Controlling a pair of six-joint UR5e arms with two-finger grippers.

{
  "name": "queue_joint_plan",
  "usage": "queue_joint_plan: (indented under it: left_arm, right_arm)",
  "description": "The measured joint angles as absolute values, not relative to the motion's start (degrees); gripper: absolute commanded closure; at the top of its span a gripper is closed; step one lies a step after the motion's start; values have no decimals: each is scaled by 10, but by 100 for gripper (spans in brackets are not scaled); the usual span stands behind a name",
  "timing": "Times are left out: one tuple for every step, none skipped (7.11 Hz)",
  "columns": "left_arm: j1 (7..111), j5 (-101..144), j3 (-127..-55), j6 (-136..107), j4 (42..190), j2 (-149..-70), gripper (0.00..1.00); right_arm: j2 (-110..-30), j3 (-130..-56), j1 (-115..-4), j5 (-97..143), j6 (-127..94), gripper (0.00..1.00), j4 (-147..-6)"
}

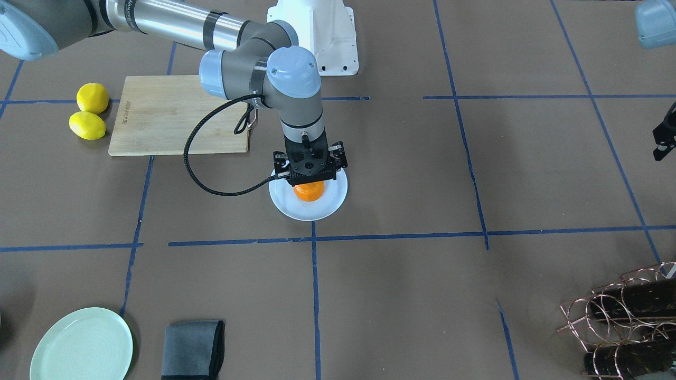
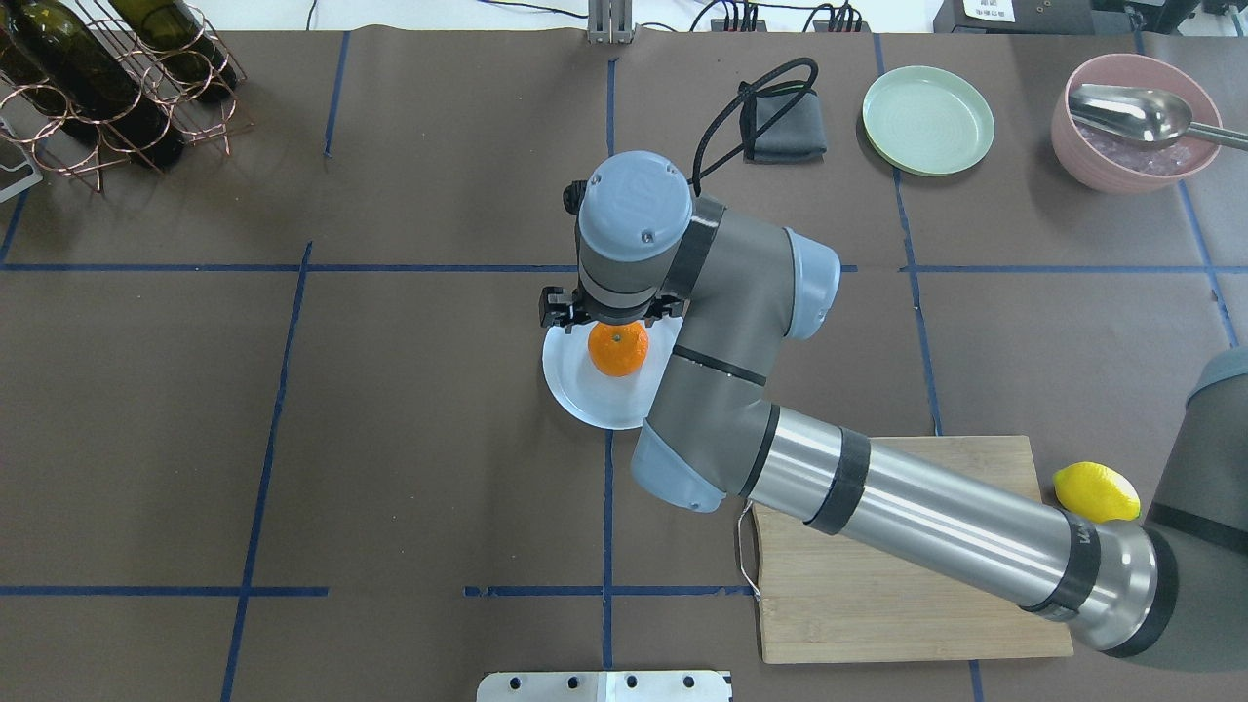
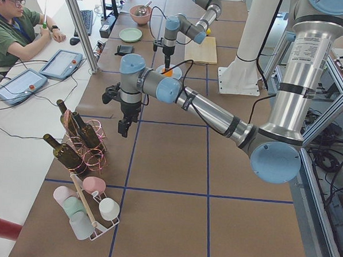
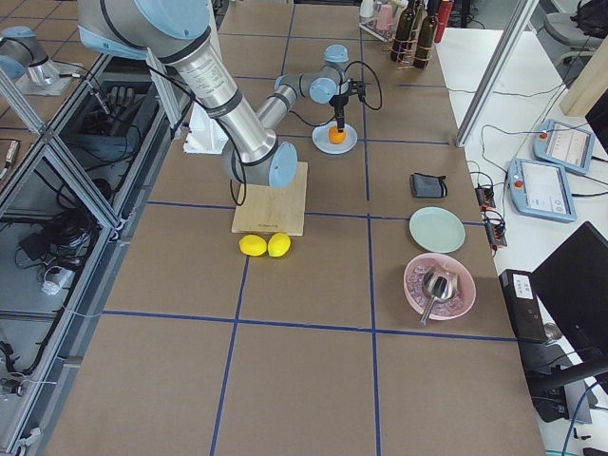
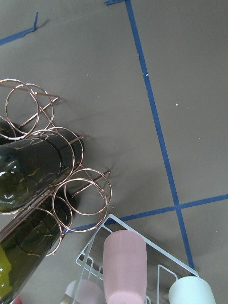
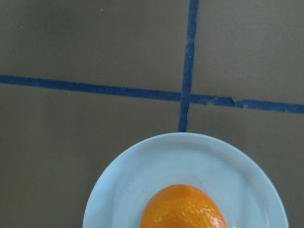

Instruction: Pick orange to plate

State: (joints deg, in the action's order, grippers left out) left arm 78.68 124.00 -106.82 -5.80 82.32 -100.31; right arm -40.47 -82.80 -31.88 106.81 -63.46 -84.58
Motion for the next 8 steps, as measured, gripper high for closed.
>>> queue_joint_plan:
  left_arm:
    - [798, 1240, -1068, -44, 820, -1001, 0]
    - [814, 1240, -1067, -19, 812, -998, 0]
    - [835, 1241, -1062, 15, 801, -996, 0]
    - [857, 1251, -1052, 51, 791, -987, 0]
    - [876, 1275, -1039, 87, 788, -969, 0]
    - [892, 1300, -1022, 113, 787, -952, 0]
    - [904, 1318, -1010, 125, 789, -931, 0]
    - [909, 1328, -1005, 130, 794, -908, 0]
  right_arm:
    - [-412, -863, -347, 1092, -626, 0, -874]
    - [-435, -915, -379, 1111, -604, 0, -910]
    - [-477, -983, -421, 1132, -554, 0, -954]
    - [-522, -1037, -474, 1165, -489, 0, -990]
    - [-564, -1068, -531, 1210, -419, 0, -1011]
    - [-604, -1081, -585, 1252, -347, 0, -1019]
    - [-643, -1085, -632, 1282, -276, 0, -1023]
    - [-680, -1084, -668, 1301, -219, 0, -1024]
